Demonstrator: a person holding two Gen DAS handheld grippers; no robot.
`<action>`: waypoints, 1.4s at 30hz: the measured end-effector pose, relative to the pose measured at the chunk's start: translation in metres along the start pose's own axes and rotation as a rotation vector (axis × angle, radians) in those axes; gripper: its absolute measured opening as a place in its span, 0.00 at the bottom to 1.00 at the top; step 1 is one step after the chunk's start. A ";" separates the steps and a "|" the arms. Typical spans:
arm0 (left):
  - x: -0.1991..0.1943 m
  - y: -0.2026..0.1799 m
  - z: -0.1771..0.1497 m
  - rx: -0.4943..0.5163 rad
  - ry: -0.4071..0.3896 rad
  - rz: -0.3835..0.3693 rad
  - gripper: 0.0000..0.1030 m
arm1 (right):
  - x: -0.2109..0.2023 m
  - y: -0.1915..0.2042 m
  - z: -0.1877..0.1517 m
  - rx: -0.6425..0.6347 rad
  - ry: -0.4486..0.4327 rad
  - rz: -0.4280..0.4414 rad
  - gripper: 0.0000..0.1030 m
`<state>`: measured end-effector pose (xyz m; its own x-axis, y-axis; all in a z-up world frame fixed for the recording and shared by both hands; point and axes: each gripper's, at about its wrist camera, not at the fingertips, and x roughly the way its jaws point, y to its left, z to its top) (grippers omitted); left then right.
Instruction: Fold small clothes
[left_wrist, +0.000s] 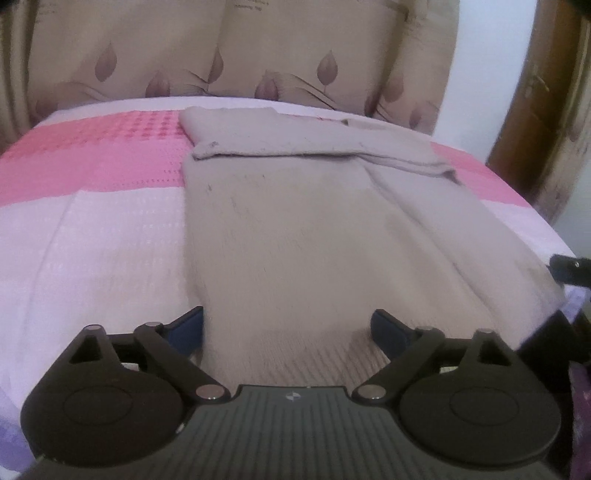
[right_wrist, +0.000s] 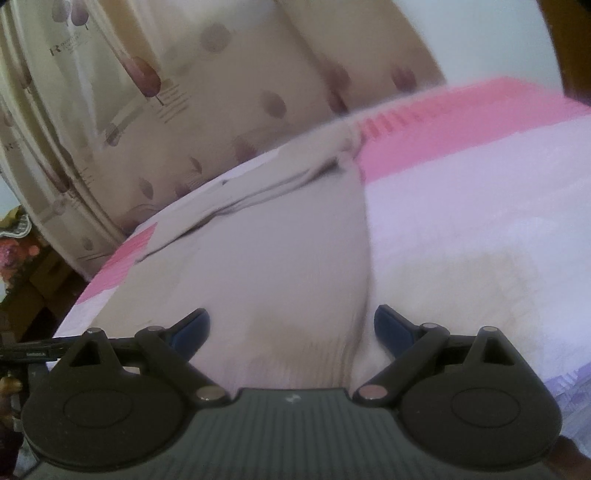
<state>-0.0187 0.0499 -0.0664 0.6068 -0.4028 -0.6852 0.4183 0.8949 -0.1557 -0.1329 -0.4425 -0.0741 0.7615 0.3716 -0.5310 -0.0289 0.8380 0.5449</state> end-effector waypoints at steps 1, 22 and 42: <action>-0.003 0.002 -0.001 -0.009 0.009 -0.017 0.88 | -0.001 0.000 0.000 -0.001 0.005 0.002 0.94; -0.006 0.035 -0.017 -0.299 0.072 -0.309 0.12 | -0.010 -0.005 -0.006 0.004 0.048 0.106 0.58; -0.005 0.025 -0.019 -0.241 0.050 -0.307 0.09 | -0.003 -0.001 -0.005 -0.039 0.114 0.129 0.11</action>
<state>-0.0243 0.0776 -0.0801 0.4422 -0.6545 -0.6133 0.4010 0.7559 -0.5176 -0.1388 -0.4428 -0.0768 0.6713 0.5186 -0.5296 -0.1486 0.7941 0.5893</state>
